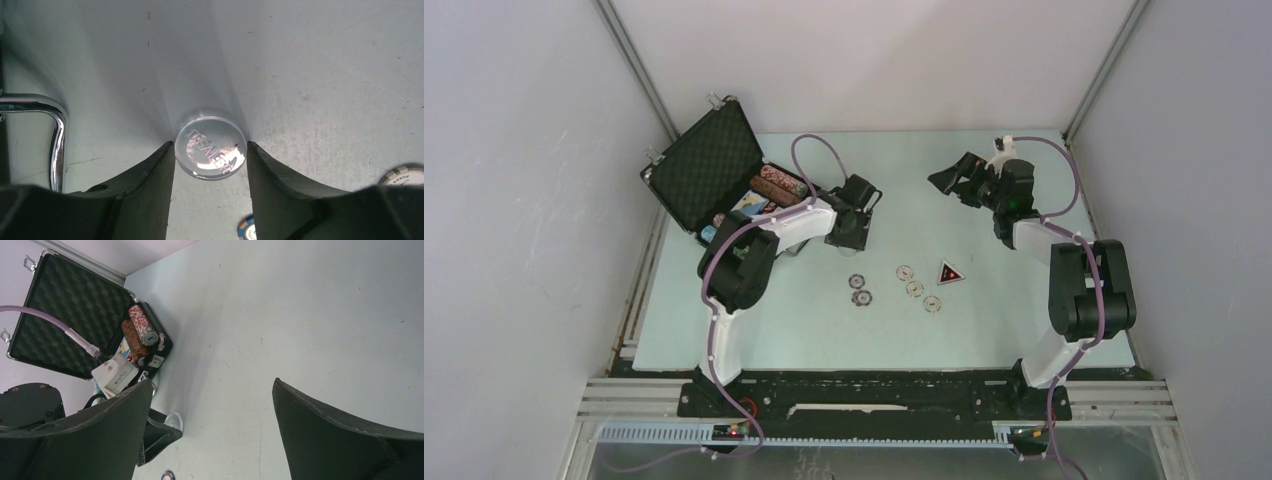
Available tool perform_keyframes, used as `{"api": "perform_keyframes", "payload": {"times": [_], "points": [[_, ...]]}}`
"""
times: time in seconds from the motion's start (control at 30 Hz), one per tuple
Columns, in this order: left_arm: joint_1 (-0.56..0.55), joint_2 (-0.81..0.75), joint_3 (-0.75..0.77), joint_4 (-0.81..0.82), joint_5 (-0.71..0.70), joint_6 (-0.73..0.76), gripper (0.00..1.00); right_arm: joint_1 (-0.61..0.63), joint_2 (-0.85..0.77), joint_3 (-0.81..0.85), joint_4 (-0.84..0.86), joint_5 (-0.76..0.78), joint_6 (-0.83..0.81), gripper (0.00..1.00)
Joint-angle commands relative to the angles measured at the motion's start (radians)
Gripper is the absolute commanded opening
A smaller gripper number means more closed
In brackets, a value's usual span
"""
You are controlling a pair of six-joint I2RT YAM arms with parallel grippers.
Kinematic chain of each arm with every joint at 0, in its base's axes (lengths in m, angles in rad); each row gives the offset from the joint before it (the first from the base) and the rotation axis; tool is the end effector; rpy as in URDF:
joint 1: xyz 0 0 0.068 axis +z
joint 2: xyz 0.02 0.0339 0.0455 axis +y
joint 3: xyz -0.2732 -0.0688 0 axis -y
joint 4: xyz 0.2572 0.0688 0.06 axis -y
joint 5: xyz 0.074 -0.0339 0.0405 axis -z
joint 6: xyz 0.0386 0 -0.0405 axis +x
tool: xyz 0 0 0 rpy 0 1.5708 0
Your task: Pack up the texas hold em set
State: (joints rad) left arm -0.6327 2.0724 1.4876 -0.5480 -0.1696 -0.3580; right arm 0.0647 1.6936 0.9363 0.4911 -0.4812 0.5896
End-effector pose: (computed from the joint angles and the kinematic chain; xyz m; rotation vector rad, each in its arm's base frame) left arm 0.3639 -0.2588 0.1596 0.3163 2.6579 -0.0830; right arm 0.3840 0.0428 0.2231 0.1466 1.8955 0.8928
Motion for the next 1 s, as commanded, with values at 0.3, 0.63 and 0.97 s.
{"api": "perform_keyframes", "payload": {"times": [0.3,0.63,0.97], "points": [[0.048,-0.178,-0.014,-0.082,-0.039,0.071,0.49,-0.01,0.005,0.036,0.033,-0.012,0.008,1.0],[0.323,-0.389,-0.029,-0.089,-0.047,0.091,0.42,-0.017,0.007,0.036,0.035,-0.021,0.013,1.0],[0.585,-0.239,0.067,-0.039,0.032,0.077,0.41,-0.023,0.006,0.032,0.042,-0.027,0.018,1.0]]}}
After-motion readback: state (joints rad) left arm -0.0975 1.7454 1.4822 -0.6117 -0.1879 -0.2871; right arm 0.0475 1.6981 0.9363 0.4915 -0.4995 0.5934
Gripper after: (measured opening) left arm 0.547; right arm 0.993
